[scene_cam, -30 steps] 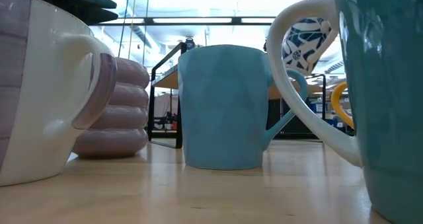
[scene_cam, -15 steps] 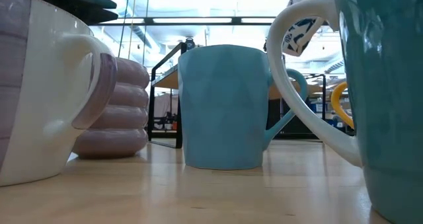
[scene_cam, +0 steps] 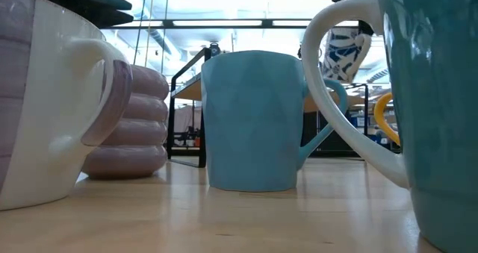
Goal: Place coffee mugs
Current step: Put the white patterned cup on the shelf
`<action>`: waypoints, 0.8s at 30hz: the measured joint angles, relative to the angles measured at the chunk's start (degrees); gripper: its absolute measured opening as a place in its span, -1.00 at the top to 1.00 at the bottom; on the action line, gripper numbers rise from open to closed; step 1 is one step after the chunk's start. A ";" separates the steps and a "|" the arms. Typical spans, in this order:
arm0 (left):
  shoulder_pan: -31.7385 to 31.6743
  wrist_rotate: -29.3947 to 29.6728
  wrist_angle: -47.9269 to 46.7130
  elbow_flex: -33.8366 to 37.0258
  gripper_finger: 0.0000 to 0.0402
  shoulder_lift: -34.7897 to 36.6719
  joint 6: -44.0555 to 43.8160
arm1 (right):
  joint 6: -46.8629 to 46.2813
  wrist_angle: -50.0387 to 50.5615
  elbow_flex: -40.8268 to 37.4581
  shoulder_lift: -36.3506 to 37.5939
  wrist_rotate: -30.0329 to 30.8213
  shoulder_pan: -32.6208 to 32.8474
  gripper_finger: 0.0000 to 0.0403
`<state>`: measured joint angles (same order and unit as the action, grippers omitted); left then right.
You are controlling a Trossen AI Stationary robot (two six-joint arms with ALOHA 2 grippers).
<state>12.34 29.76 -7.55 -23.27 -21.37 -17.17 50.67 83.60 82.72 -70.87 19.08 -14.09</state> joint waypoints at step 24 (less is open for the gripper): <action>0.02 0.04 0.00 0.00 0.29 -0.02 -0.02 | 16.10 -1.99 0.00 -3.41 -5.36 -12.47 0.88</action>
<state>12.36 29.80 -7.55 -23.27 -21.39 -17.19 66.77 81.61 82.72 -74.27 13.72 -26.57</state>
